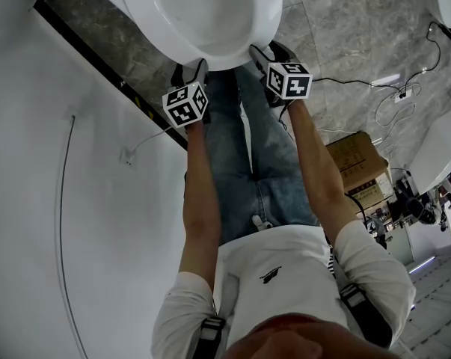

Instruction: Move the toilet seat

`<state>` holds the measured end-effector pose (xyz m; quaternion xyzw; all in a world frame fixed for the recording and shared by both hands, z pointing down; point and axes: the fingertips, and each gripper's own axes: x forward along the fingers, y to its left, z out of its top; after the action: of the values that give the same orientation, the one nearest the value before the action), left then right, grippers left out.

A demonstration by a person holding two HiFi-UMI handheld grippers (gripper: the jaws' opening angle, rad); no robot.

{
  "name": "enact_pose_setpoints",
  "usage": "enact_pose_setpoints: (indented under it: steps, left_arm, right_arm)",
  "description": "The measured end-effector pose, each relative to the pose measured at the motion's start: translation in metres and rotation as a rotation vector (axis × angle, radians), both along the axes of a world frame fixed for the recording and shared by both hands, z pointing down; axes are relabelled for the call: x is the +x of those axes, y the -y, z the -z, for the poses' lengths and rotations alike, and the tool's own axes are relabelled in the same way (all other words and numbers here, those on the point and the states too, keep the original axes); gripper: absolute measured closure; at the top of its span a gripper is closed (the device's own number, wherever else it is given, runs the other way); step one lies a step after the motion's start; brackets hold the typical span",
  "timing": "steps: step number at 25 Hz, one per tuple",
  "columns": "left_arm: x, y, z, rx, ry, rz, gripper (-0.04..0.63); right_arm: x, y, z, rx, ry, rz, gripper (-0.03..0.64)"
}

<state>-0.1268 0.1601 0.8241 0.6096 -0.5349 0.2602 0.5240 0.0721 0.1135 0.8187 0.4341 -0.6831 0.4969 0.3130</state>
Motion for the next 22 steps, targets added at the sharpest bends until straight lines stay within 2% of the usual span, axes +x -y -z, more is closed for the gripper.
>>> enact_pose_setpoints:
  steps: [11, 22]
  left_arm:
    - [0.0, -0.001, 0.033, 0.031, -0.02, 0.024, 0.295]
    - [0.0, 0.002, 0.066, 0.075, -0.049, 0.041, 0.295]
  right_arm:
    - [0.0, -0.002, 0.035, 0.036, 0.019, 0.029, 0.351]
    - [0.002, 0.0, 0.07, 0.074, 0.038, 0.013, 0.351]
